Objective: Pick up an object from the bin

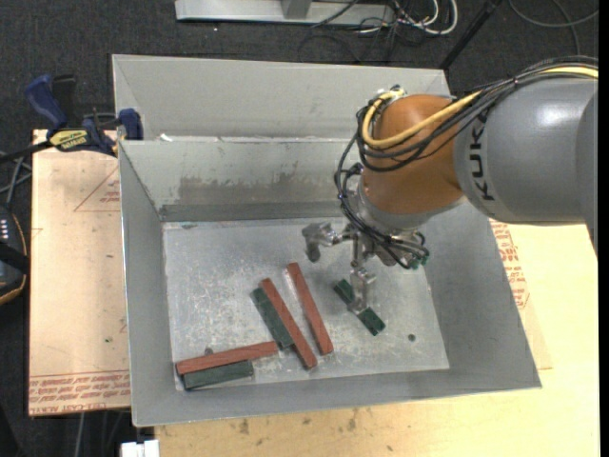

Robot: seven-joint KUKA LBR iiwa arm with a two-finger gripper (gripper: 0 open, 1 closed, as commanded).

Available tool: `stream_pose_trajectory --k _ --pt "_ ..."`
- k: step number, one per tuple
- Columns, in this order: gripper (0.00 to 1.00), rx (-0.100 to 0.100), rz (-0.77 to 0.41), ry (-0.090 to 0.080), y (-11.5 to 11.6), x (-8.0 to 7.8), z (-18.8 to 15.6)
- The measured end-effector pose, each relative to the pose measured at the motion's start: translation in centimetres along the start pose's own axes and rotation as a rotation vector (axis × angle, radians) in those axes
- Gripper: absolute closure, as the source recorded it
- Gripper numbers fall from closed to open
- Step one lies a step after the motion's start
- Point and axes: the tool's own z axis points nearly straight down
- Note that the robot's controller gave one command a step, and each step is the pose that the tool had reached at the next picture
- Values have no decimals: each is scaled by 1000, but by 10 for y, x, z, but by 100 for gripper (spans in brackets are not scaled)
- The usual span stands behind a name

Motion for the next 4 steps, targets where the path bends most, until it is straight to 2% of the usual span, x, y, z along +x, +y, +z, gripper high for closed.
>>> stream_pose_trajectory --k 1,2,3,4 --pt "0 -4 -111 9 -4 5 32" --pt "0 -2 -171 3 -30 6 47" --pt "100 -2 -444 4 -61 7 52" --pt "100 -2 -444 4 -61 7 52"
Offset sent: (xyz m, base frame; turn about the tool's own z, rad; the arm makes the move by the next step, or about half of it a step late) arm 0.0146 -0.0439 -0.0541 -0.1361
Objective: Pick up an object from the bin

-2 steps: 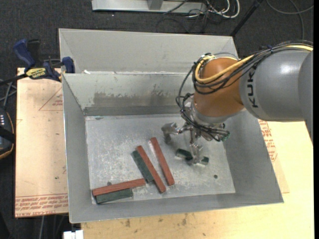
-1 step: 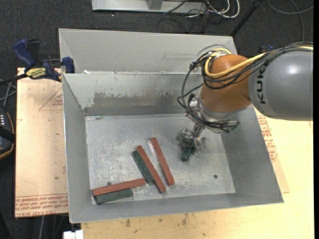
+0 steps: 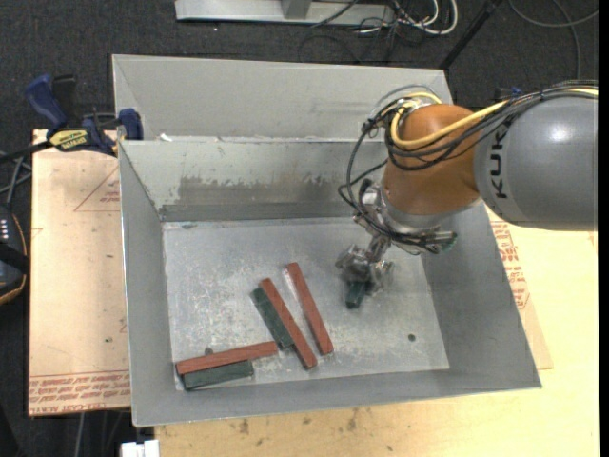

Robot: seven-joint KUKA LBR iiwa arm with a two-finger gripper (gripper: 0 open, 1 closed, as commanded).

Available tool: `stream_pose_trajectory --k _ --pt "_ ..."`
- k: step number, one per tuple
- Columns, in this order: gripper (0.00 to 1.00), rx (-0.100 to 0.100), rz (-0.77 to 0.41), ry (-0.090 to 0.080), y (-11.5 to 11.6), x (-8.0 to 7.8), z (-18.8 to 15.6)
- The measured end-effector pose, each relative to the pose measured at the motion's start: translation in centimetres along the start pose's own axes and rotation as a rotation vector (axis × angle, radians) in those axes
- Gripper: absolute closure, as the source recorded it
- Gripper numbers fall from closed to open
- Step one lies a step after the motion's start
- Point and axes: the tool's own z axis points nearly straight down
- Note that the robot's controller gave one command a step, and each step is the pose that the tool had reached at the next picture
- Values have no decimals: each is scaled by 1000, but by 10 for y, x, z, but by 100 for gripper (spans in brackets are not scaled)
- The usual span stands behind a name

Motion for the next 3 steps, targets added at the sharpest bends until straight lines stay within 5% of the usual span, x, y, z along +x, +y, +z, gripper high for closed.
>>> stream_pose_trajectory --k 1,2,3 --pt "100 0 15 -1 -24 21 -99" --pt "100 -1 15 -1 -24 21 -99" --pt "100 0 14 -1 -16 28 -175"
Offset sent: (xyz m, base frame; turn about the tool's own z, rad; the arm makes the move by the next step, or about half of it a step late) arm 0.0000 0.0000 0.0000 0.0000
